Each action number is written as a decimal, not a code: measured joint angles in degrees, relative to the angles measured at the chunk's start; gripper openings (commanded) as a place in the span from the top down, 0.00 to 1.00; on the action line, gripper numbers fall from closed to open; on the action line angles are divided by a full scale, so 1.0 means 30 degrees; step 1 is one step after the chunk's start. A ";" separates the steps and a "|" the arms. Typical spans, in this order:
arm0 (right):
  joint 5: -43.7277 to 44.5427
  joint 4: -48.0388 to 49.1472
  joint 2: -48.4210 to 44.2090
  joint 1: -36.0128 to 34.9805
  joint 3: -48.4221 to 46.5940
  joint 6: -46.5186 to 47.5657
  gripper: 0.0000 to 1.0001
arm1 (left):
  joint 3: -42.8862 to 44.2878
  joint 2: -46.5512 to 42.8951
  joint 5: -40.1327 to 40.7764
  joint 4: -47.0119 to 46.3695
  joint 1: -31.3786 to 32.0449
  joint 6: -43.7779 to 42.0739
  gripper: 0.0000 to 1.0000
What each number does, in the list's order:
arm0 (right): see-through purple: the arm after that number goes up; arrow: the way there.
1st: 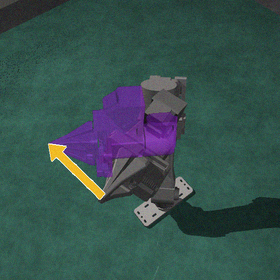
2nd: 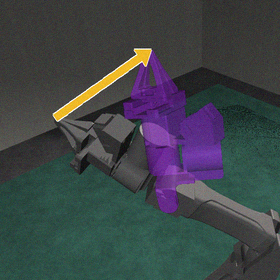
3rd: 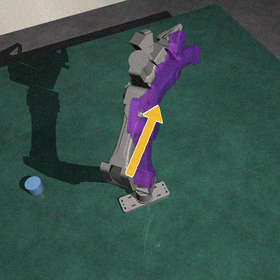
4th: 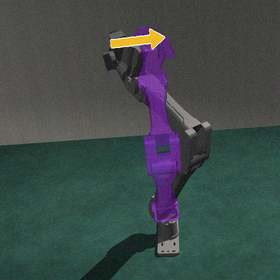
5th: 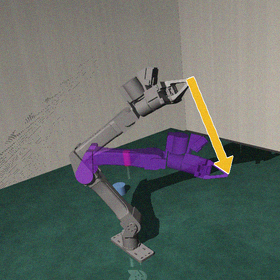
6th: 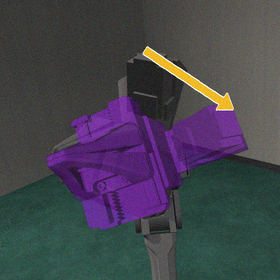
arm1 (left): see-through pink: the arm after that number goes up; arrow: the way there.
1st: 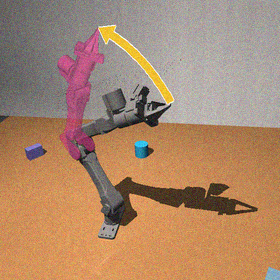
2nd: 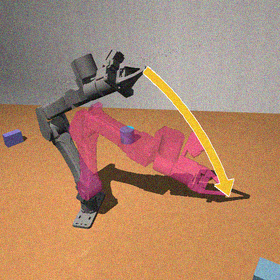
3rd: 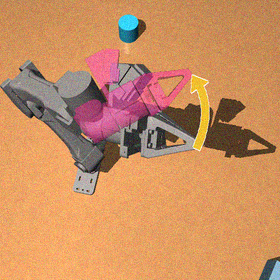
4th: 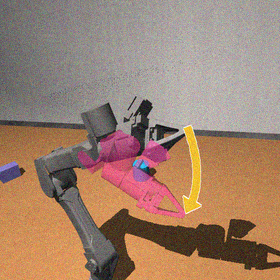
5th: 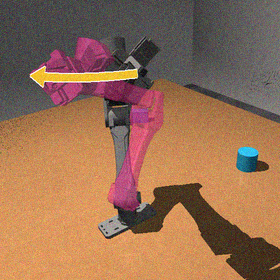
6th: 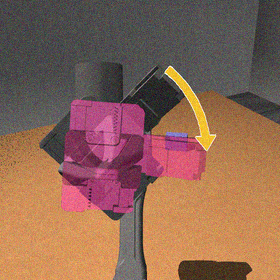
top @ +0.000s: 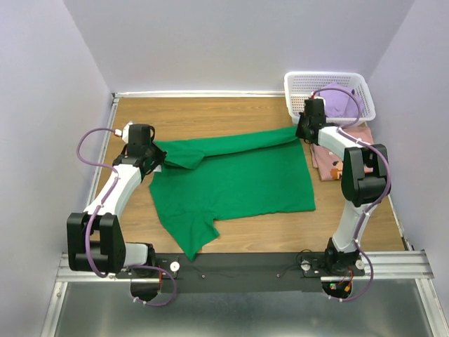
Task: Fold and stack the t-shirts
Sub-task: Fold the tshirt
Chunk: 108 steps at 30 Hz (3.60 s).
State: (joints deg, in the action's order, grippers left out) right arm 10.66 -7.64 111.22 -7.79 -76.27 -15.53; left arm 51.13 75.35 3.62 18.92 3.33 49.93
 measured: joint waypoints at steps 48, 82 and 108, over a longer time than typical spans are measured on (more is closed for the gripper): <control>-0.0459 -0.1355 0.0933 0.0393 0.0663 -0.1668 0.97 | -0.4211 -0.4160 -0.1996 -0.0692 0.0007 0.2586 0.88; -0.4109 -0.2484 0.0437 0.0619 0.0080 -0.2863 0.67 | 0.2062 0.4976 0.1989 -0.2295 0.0051 -0.1654 0.55; -0.4605 -0.1399 -0.2171 0.2390 0.4452 -0.4211 0.66 | 0.0692 0.6594 0.2288 -0.2375 -0.2339 -0.2361 0.37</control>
State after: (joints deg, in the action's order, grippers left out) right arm -3.16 -11.84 104.71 -0.62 -62.92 -28.16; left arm 53.21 95.13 10.48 11.79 -3.68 42.85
